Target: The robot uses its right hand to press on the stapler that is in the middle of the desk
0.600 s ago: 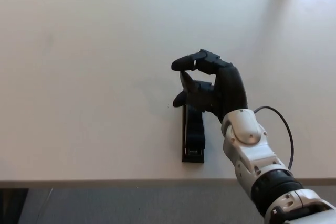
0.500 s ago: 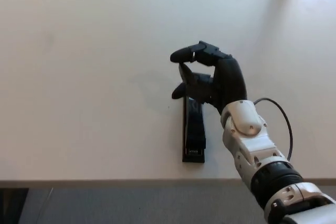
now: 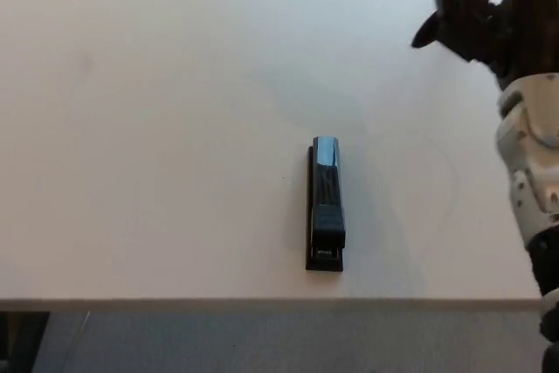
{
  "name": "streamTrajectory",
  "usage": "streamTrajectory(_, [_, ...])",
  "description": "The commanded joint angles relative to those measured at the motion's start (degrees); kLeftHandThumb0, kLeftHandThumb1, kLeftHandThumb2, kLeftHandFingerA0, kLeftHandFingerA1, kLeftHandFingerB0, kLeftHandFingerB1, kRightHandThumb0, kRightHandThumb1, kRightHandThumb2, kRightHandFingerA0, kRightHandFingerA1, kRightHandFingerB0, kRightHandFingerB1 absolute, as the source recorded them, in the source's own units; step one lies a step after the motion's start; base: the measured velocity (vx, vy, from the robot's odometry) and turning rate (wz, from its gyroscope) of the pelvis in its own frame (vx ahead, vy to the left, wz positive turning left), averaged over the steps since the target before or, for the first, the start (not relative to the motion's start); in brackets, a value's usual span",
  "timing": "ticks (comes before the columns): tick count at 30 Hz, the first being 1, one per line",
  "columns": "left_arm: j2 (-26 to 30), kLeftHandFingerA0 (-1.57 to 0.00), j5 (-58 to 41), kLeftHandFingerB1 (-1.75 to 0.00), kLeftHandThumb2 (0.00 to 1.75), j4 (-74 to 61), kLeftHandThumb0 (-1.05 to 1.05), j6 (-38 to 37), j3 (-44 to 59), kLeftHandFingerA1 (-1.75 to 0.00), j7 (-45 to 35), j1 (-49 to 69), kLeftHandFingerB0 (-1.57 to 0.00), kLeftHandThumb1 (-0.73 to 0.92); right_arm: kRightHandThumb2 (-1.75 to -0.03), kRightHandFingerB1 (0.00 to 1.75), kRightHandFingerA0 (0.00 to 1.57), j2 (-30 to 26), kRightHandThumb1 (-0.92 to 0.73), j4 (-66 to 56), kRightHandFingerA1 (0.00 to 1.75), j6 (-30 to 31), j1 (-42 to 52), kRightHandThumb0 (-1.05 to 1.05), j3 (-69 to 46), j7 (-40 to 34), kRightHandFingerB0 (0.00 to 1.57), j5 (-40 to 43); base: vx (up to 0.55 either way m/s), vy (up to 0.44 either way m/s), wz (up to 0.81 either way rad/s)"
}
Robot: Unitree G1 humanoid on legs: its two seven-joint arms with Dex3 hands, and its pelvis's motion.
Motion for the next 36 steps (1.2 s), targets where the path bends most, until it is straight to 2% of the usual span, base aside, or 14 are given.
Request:
streamTrajectory(1, [0.8,-0.08,-0.7,-0.52,1.22,-5.3,-0.3,4.4,1.1,-0.52,1.8,-0.1,-0.06,0.73,-0.71,1.16,1.22,-23.8,-0.79,-38.3,1.18,13.4,14.0,-0.14,-20.6,11.2,0.74,17.0,0.0,0.0,0.0])
streamTrajectory(3, [1.0,-0.08,-0.7,-0.52,1.22,-4.7,-0.31,4.1,1.3,-0.52,1.7,-0.5,-0.06,0.71,-0.75,1.13,1.25,-24.6,-0.73,-38.2,1.17,12.5,18.6,-0.12,-24.2,11.7,0.82,18.1,0.0,0.0,0.0])
streamTrajectory(4, [1.0,-0.23,-0.9,-0.41,0.7,-4.6,-0.54,4.0,1.4,-0.47,1.6,-0.6,-0.15,0.92,-0.74,1.08,1.25,-24.9,-0.73,-37.9,1.17,12.4,20.0,-0.14,-25.4,11.6,0.84,18.2,0.0,0.0,0.0])
streamTrajectory(5, [1.1,-0.09,-1.3,-0.52,1.21,-4.7,-0.31,4.1,1.7,-0.52,1.4,-0.8,-0.06,0.71,-0.68,1.06,1.24,-25.4,-0.75,-37.0,1.15,11.6,22.0,-0.17,-27.1,11.9,0.81,18.1,0.0,0.0,0.0])
streamTrajectory(8, [1.3,-0.26,-1.7,-0.41,0.7,-5.1,-0.55,4.6,2.1,-0.48,1.1,-0.8,-0.15,0.92,-0.68,1.08,1.25,-25.7,-0.75,-28.4,0.98,3.5,24.1,-0.1,-30.7,14.2,0.82,19.1,0.0,0.0,0.0])
streamTrajectory(9, [1.3,-0.07,-1.6,-0.51,1.22,-5.2,-0.31,4.6,2.1,-0.52,1.0,-0.7,-0.05,0.72,-0.69,1.07,1.24,-25.9,-0.78,-26.6,1.06,2.5,24.3,-0.08,-31.3,15.0,0.82,19.5,0.0,0.0,0.0])
streamTrajectory(11, [1.5,-0.25,-1.2,-0.41,0.69,-5.3,-0.55,4.9,2.1,-0.47,1.3,-0.7,-0.16,0.92,-0.7,1.06,1.18,-27.5,-0.84,-17.5,1.14,-2.3,26.1,0.03,-34.2,17.9,0.81,19.8,0.0,0.0,0.0])
streamTrajectory(16, [1.5,-0.23,-0.7,-0.4,0.67,-5.3,-0.56,5.6,2.3,-0.45,1.9,-1.0,-0.16,0.92,-0.67,1.12,1.06,-29.9,-0.87,-4.1,1.23,-4.3,31.0,0.1,-39.0,16.7,0.7,17.5,0.0,0.0,0.0])
streamTrajectory(17, [1.6,-0.06,-0.7,-0.51,1.21,-5.2,-0.32,5.9,2.4,-0.51,1.9,-1.2,-0.05,0.7,-0.67,1.14,1.08,-30.0,-0.88,0.0,1.19,-5.4,32.0,0.12,-39.8,16.3,0.68,17.1,0.0,0.0,0.0])
streamTrajectory(18, [1.6,-0.24,-0.6,-0.4,0.67,-5.2,-0.54,5.9,2.4,-0.46,2.0,-1.3,-0.16,0.92,-0.65,1.13,1.1,-30.1,-0.88,2.2,1.13,-5.9,32.3,0.11,-40.2,16.6,0.66,17.2,0.0,0.0,0.0])
streamTrajectory(23, [1.5,-0.23,-0.4,-0.4,0.67,-4.7,-0.56,5.8,2.4,-0.45,2.2,-1.7,-0.17,0.92,-0.64,1.09,1.09,-31.0,-0.86,16.3,1.19,-11.3,34.0,0.05,-41.3,18.2,0.66,16.0,0.0,0.0,0.0])
streamTrajectory(25, [1.4,-0.07,-0.4,-0.51,1.21,-4.4,-0.32,5.8,2.3,-0.51,2.2,-2.2,-0.05,0.7,-0.64,1.08,1.07,-31.1,-0.85,20.3,1.21,-11.3,34.0,-0.01,-40.9,16.4,0.66,14.9,0.0,0.0,0.0])
streamTrajectory(26, [1.3,-0.23,-0.4,-0.4,0.67,-4.2,-0.56,5.6,2.3,-0.46,2.1,-2.3,-0.17,0.92,-0.64,1.08,1.06,-31.0,-0.84,22.3,1.24,-10.3,34.0,-0.04,-40.8,16.1,0.63,14.9,0.0,0.0,0.0])
streamTrajectory(36, [1.1,-0.22,-0.4,-0.4,0.68,-4.4,-0.57,5.4,2.1,-0.45,1.9,-2.6,-0.18,0.92,-0.66,1.02,1.02,-26.7,-0.85,38.7,1.07,-5.5,34.7,-0.08,-29.2,4.4,0.67,3.6,0.0,0.0,0.0])
